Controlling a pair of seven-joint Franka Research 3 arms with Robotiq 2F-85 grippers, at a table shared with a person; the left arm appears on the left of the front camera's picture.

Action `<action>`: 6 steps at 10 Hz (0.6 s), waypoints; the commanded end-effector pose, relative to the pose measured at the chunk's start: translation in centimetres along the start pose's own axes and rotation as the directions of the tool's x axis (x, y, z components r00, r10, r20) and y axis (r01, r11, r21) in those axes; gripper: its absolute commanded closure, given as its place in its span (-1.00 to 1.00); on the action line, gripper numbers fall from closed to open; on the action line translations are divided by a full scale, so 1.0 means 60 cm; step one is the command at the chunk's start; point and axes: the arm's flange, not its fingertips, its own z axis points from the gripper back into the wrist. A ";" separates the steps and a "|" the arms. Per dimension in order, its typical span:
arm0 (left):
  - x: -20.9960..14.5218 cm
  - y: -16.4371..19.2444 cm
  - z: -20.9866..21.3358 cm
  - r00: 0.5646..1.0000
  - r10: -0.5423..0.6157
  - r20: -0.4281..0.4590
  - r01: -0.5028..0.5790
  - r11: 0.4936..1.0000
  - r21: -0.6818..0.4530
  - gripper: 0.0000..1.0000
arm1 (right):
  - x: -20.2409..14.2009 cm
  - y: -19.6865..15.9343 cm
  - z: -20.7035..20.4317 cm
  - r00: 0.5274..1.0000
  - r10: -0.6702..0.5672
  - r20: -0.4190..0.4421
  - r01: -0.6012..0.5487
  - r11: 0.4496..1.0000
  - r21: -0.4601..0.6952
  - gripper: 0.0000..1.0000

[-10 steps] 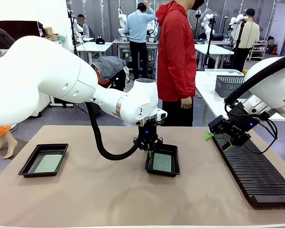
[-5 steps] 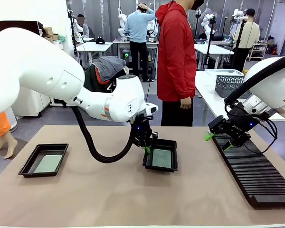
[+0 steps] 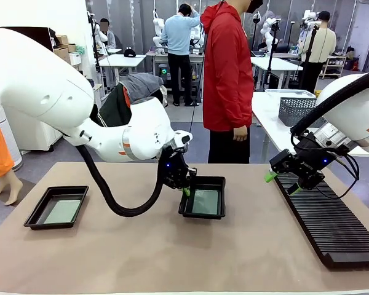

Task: Inspect and transfer BCBs to ESD trays.
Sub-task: Pick up the ESD tray and place it on the left side of the table.

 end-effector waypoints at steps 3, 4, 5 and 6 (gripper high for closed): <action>-0.068 0.066 0.104 0.998 0.052 0.030 -0.054 0.998 0.042 0.94 | 0.001 0.004 -0.001 1.000 -0.013 0.008 0.013 1.000 0.000 -1.00; -0.076 0.086 0.128 0.998 0.056 0.034 -0.058 0.997 0.059 0.94 | 0.001 0.004 -0.001 1.000 -0.013 0.008 0.013 1.000 0.000 -1.00; -0.084 0.108 0.146 0.998 0.051 0.033 -0.053 0.996 0.071 0.94 | 0.001 0.004 -0.001 1.000 -0.013 0.008 0.013 1.000 0.000 -1.00; -0.090 0.137 0.161 0.998 0.045 0.033 -0.047 0.995 0.087 0.94 | 0.001 0.004 -0.001 1.000 -0.013 0.008 0.013 1.000 0.000 -1.00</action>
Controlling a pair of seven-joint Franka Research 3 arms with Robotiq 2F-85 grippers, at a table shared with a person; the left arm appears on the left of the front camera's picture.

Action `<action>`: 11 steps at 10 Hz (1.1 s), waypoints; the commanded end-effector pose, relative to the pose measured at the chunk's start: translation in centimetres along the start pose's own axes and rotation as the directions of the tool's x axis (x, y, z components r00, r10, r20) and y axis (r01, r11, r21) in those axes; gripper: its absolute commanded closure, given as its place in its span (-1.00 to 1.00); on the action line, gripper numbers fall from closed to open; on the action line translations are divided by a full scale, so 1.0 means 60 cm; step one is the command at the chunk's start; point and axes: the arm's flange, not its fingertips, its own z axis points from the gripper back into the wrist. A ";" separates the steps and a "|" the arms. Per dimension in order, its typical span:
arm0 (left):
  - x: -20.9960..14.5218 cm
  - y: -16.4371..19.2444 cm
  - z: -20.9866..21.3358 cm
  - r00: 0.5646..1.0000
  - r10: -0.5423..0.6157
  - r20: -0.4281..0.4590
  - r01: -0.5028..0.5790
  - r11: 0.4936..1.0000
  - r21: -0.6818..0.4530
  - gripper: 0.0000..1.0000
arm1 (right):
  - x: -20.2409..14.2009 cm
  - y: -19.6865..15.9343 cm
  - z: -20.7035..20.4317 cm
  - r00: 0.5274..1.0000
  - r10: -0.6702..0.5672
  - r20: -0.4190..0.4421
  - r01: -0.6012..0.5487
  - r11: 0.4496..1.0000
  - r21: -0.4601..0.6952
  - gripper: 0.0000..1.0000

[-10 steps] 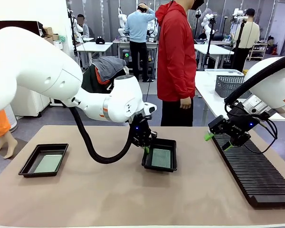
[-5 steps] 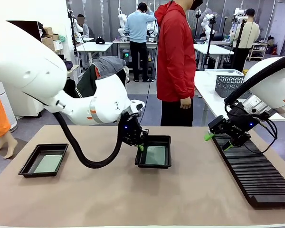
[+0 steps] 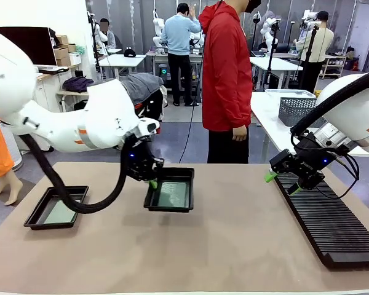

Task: Inspect and transfer BCBs to ESD trays.
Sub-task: Pick up the ESD tray and place it on the left side of the table.

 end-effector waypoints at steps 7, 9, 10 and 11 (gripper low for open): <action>-0.031 0.209 0.034 1.000 0.020 0.005 -0.020 1.000 -0.003 0.94 | 0.001 0.004 -0.001 1.000 -0.013 0.008 0.013 1.000 0.000 -1.00; -0.034 0.241 0.034 1.000 0.023 -0.002 -0.023 1.000 -0.009 0.94 | 0.001 0.004 -0.001 1.000 -0.013 0.008 0.013 1.000 0.000 -1.00; -0.036 0.254 0.036 1.000 0.028 0.002 -0.028 1.000 -0.010 0.94 | 0.001 0.004 -0.001 1.000 -0.013 0.008 0.013 1.000 0.000 -1.00; -0.037 0.265 0.035 1.000 0.031 0.002 -0.031 0.999 -0.007 0.94 | 0.001 0.004 -0.001 1.000 -0.013 0.008 0.013 1.000 0.000 -1.00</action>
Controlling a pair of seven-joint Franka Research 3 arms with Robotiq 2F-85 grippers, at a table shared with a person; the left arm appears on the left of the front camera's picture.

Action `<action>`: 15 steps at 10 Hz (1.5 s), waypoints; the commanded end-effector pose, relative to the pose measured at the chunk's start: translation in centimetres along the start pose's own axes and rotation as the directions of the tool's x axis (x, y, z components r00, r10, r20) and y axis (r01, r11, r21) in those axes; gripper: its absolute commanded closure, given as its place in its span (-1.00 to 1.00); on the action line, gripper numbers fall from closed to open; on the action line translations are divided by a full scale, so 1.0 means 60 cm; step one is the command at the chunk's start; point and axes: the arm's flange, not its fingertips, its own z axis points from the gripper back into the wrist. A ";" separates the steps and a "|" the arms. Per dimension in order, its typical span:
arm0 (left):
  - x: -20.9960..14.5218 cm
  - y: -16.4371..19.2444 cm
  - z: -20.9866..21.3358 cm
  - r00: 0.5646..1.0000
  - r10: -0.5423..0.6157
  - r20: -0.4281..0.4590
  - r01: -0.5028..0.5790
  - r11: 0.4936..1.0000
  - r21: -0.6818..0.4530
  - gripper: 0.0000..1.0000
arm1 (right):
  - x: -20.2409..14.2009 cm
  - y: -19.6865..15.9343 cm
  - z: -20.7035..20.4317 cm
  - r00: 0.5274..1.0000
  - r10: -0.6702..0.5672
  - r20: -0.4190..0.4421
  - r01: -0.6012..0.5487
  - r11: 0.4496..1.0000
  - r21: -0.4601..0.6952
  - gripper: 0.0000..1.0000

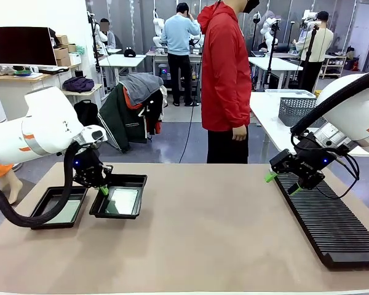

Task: Inspect and transfer BCBs to ESD trays.
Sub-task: Pick up the ESD tray and place it on the left side of the table.

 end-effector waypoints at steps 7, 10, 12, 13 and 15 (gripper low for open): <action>-0.008 0.065 -0.035 1.000 0.021 0.011 -0.021 1.000 -0.016 0.94 | 0.001 0.004 -0.002 1.000 -0.012 0.008 0.012 1.000 0.000 -1.00; -0.002 0.081 -0.059 0.999 0.035 0.017 -0.034 0.999 -0.035 0.94 | 0.001 0.004 -0.002 1.000 -0.012 0.008 0.012 1.000 0.000 -1.00; 0.001 0.087 -0.072 0.999 0.043 0.018 -0.042 0.998 -0.040 0.94 | 0.001 0.004 -0.002 1.000 -0.012 0.008 0.012 1.000 0.000 -1.00; 0.003 0.089 -0.076 0.999 0.045 0.021 -0.044 0.998 -0.042 0.94 | 0.001 0.004 -0.002 1.000 -0.012 0.008 0.012 1.000 0.000 -1.00; 0.004 0.088 -0.081 0.999 0.036 0.005 -0.036 0.999 -0.025 0.94 | 0.001 0.004 -0.002 1.000 -0.012 0.008 0.012 1.000 0.000 -1.00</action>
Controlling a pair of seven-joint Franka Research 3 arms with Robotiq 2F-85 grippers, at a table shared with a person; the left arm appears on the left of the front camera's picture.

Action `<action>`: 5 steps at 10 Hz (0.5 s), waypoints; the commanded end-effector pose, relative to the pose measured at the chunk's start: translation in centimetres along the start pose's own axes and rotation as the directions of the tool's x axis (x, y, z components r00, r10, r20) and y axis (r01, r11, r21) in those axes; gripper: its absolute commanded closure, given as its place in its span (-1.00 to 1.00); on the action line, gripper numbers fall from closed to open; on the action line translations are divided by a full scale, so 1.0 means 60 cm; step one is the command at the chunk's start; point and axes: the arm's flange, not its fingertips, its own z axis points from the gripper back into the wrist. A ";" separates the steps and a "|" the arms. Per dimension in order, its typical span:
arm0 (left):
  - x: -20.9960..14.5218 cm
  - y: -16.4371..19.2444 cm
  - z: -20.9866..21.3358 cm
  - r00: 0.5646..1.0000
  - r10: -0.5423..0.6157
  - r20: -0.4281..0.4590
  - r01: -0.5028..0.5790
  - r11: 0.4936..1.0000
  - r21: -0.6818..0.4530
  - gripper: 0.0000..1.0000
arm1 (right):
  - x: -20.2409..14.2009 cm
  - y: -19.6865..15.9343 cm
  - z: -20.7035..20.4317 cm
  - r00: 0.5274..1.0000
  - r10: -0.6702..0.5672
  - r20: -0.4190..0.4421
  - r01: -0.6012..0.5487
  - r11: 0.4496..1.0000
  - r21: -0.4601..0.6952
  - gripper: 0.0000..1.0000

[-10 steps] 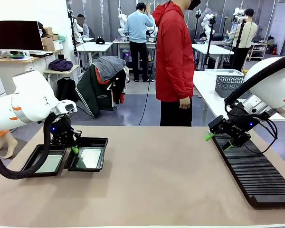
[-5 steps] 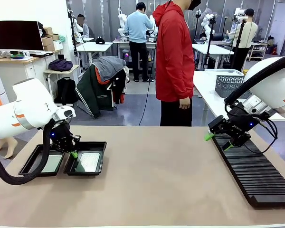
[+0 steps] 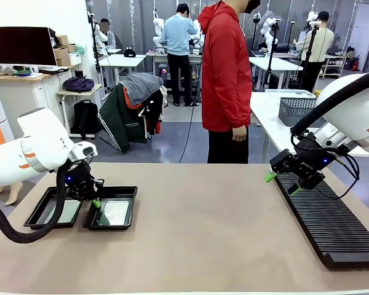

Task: Inspect and transfer BCBs to ESD trays.
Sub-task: Pick up the ESD tray and place it on the left side of the table.

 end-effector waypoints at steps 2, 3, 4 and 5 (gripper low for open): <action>0.000 0.000 0.000 1.000 0.000 0.000 0.000 1.000 0.000 0.94 | 0.001 0.004 -0.002 1.000 -0.012 0.008 0.012 1.000 0.000 -1.00; 0.000 0.000 0.000 1.000 0.000 0.000 0.000 1.000 0.000 0.94 | 0.001 0.004 -0.002 1.000 -0.012 0.008 0.012 1.000 0.000 -1.00; 0.000 0.000 0.000 1.000 0.000 0.000 0.000 1.000 0.000 0.94 | 0.001 0.004 -0.002 1.000 -0.012 0.008 0.012 1.000 0.000 -1.00; 0.000 0.000 0.000 1.000 0.000 0.000 0.000 1.000 0.000 0.94 | 0.001 0.004 -0.002 1.000 -0.012 0.008 0.012 1.000 0.000 -1.00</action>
